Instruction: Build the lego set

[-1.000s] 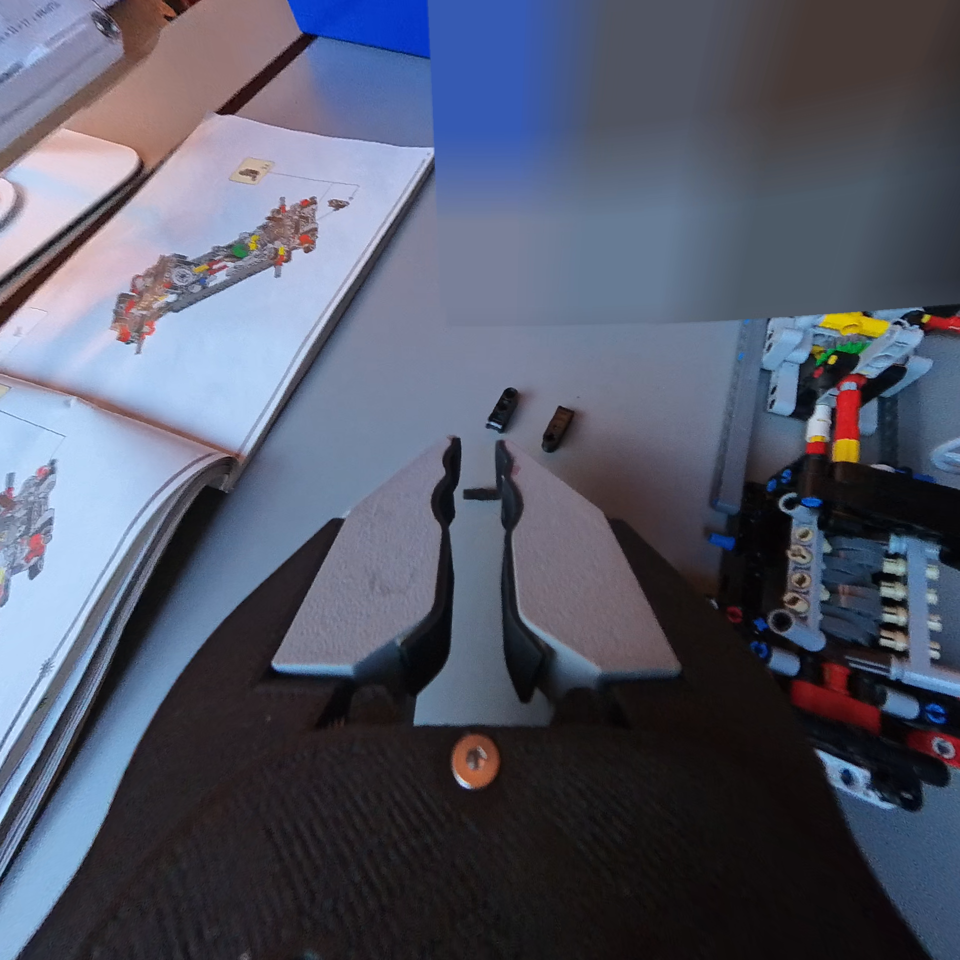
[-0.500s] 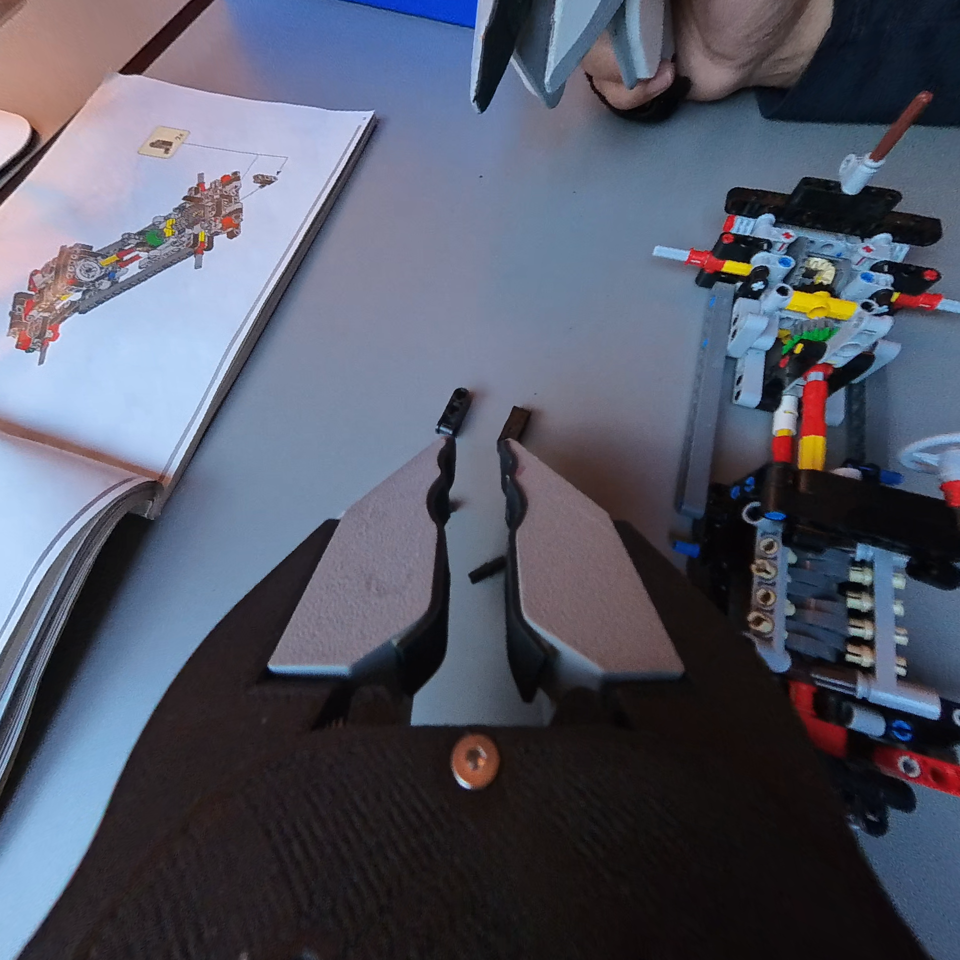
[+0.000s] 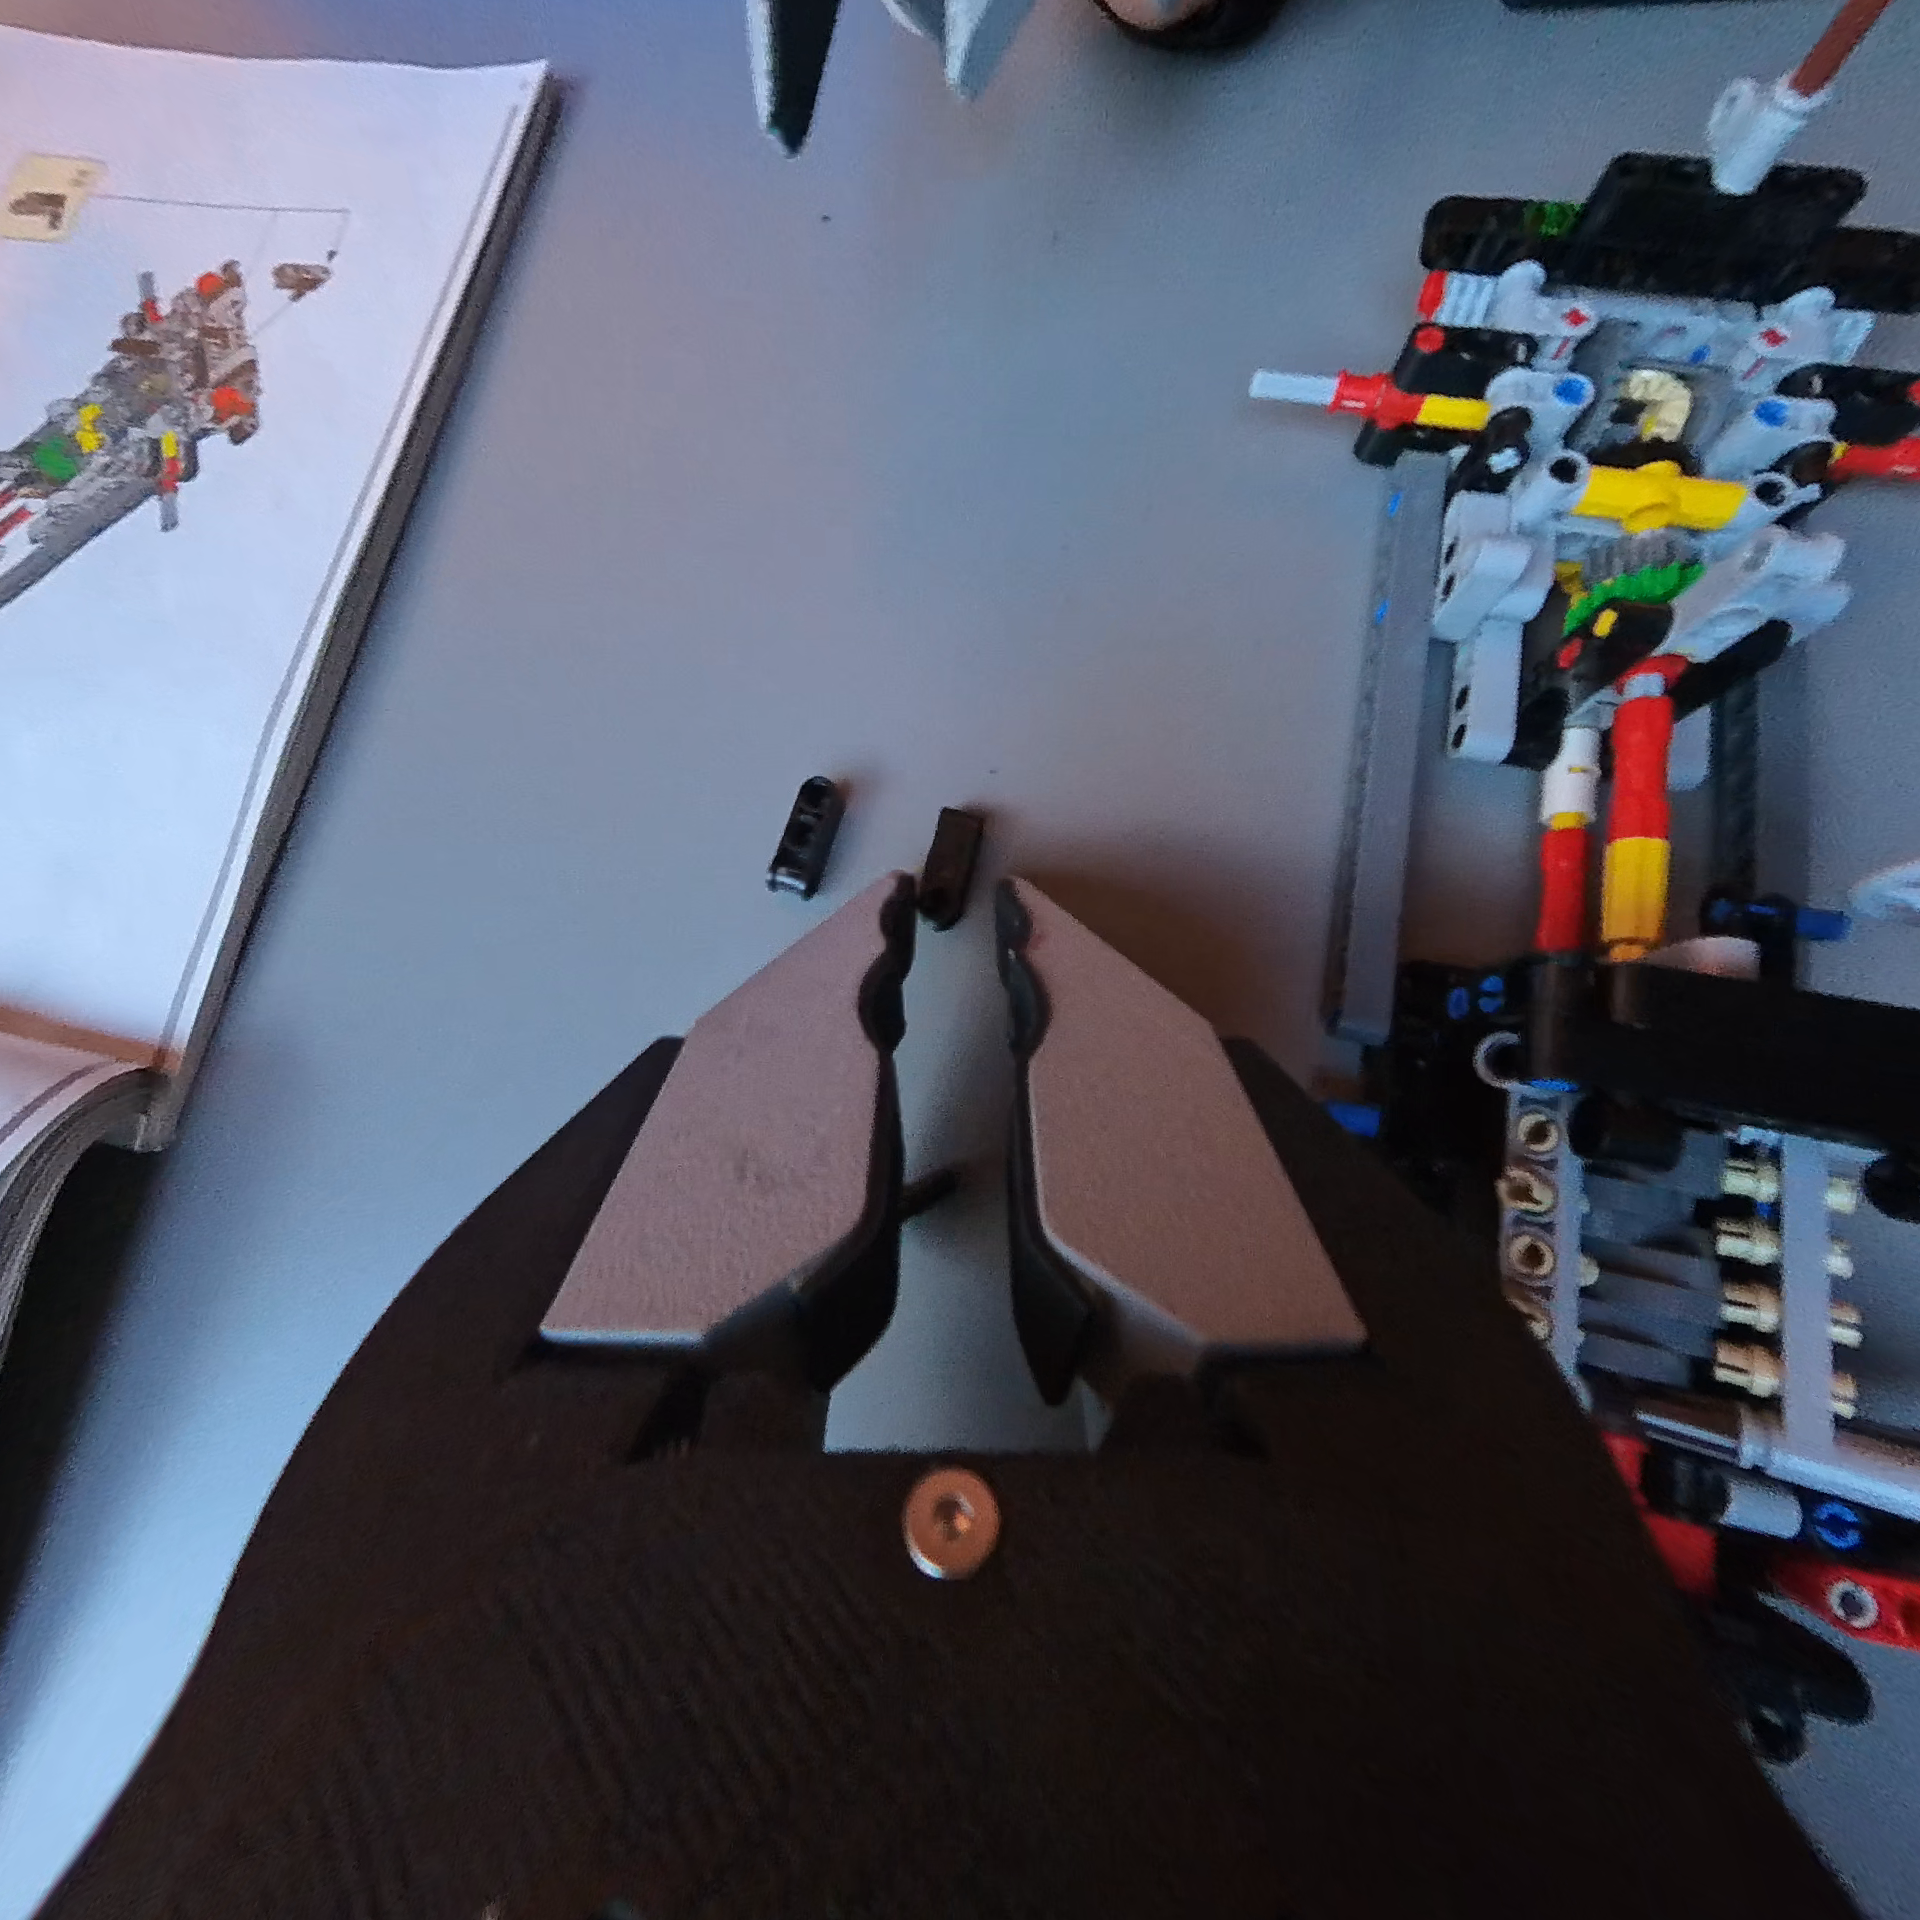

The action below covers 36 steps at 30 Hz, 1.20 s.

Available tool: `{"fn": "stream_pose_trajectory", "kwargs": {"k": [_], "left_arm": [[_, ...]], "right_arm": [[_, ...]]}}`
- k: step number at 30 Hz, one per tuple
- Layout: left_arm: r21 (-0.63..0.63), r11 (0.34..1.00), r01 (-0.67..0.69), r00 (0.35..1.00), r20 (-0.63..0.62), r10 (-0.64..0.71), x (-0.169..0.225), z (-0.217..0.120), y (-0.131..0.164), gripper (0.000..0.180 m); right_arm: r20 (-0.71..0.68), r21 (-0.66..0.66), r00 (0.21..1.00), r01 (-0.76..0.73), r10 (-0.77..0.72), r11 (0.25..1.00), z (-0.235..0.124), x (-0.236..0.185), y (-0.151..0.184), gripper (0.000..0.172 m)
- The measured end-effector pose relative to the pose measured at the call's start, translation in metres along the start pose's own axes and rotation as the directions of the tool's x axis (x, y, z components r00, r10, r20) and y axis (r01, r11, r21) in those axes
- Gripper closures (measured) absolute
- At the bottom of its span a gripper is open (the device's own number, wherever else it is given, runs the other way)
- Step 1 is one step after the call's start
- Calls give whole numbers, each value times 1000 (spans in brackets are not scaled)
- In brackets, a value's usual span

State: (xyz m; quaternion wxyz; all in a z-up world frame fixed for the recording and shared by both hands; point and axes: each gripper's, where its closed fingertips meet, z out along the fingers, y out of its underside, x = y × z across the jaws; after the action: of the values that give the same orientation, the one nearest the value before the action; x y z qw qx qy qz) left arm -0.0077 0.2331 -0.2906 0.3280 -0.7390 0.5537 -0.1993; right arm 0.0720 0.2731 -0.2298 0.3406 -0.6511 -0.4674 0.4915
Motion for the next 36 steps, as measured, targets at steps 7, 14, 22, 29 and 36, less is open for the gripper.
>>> {"fn": "stream_pose_trajectory", "kwargs": {"k": [7,14,22,29,36], "left_arm": [[-14,999,-49,998,41,50,-3,2,-3,175],[116,870,-479,799,469,377,-8,-38,-67,175],[119,814,-569,692,604,395,-2,-50,-87,175],[74,791,-608,654,611,446,3,-44,-86,175],[63,776,-628,626,633,455,5,-47,-88,175]], "right_arm": [[59,-41,998,-11,13,999,11,-12,4,148],[163,29,973,-172,165,985,38,-38,-18,152],[253,122,946,-237,200,964,44,-55,-37,153],[246,143,949,-235,196,961,44,-55,-37,167],[275,155,937,-263,214,952,43,-57,-39,167]]}}
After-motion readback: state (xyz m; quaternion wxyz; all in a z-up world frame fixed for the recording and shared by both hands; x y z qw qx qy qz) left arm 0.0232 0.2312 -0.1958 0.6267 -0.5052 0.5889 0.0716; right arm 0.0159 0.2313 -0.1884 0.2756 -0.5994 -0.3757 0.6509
